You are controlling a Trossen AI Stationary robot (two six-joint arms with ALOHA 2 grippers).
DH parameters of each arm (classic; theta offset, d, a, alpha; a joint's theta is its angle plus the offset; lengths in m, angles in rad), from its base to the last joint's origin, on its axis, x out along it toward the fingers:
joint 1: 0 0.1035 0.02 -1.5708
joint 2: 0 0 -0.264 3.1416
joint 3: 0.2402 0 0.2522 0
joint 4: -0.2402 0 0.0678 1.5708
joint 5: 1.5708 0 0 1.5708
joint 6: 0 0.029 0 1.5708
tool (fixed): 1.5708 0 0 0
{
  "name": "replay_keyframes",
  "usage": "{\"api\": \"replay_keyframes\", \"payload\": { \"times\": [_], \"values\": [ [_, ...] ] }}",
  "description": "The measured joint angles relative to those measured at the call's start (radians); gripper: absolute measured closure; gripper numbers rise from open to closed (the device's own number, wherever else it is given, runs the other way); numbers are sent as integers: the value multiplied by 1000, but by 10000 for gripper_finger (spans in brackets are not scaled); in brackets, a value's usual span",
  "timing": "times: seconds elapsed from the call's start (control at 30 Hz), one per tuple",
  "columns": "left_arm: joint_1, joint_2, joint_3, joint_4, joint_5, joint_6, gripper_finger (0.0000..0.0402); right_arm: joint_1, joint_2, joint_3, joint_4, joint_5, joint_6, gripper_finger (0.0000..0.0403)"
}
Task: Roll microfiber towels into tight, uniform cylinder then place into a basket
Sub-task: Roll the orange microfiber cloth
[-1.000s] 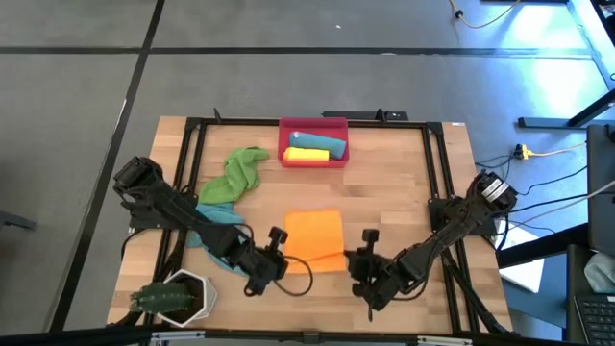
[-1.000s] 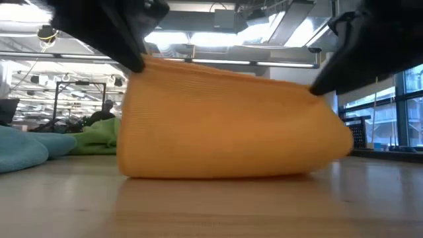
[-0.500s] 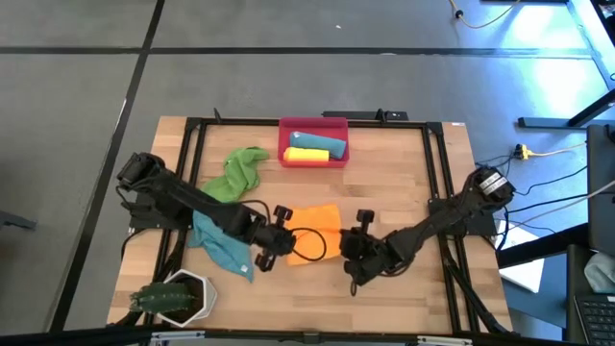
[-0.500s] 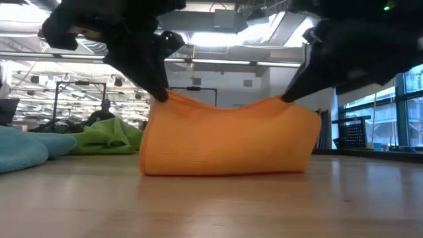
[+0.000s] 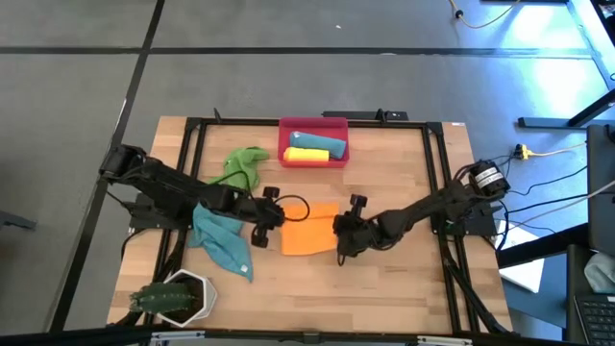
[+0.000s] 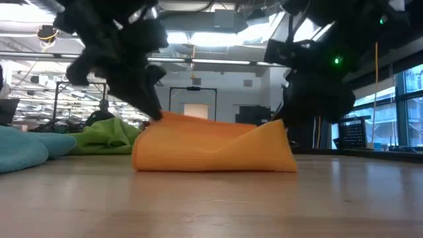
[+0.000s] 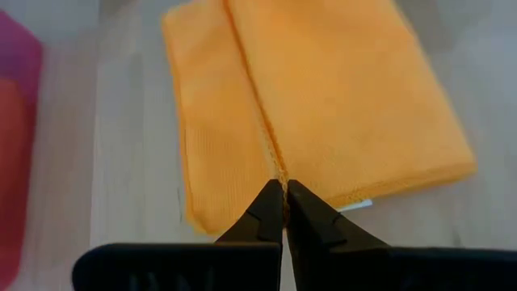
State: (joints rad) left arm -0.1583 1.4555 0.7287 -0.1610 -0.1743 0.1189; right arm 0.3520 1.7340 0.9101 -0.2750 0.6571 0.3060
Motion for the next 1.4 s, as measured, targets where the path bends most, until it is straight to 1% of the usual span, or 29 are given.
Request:
{"api": "replay_keyframes", "payload": {
  "times": [0.2, 0.4, 0.57, 0.7, 0.87, 1.0, 1.1, 1.23, 1.4],
  "values": [
    [100, 25, -31, 28, 38, 71, 401, -65, 0, -50, 102, -5, -47, 401],
    [173, 32, -40, 96, 90, 131, 401, -102, 0, -61, 106, -7, -53, 401],
    [210, 33, -40, 124, 99, 191, 401, -102, 0, -62, 103, -7, -47, 401],
    [239, 50, -41, 136, 161, 204, 401, -102, 0, -62, 79, -8, -22, 401],
    [259, 103, -40, 175, 196, 206, 401, -110, 0, -62, 60, -38, -21, 401],
    [261, 154, -40, 198, 200, 207, 401, -110, 0, -62, 56, -50, -12, 400],
    [261, 164, -40, 204, 200, 208, 389, -110, 0, -62, 54, -49, 6, 385],
    [261, 143, -40, 200, 180, 201, 355, -110, 0, -62, 55, -26, 7, 343],
    [260, 100, -38, 203, 134, 198, 309, -110, -16, -62, 45, -24, 4, 293]
  ]
}}
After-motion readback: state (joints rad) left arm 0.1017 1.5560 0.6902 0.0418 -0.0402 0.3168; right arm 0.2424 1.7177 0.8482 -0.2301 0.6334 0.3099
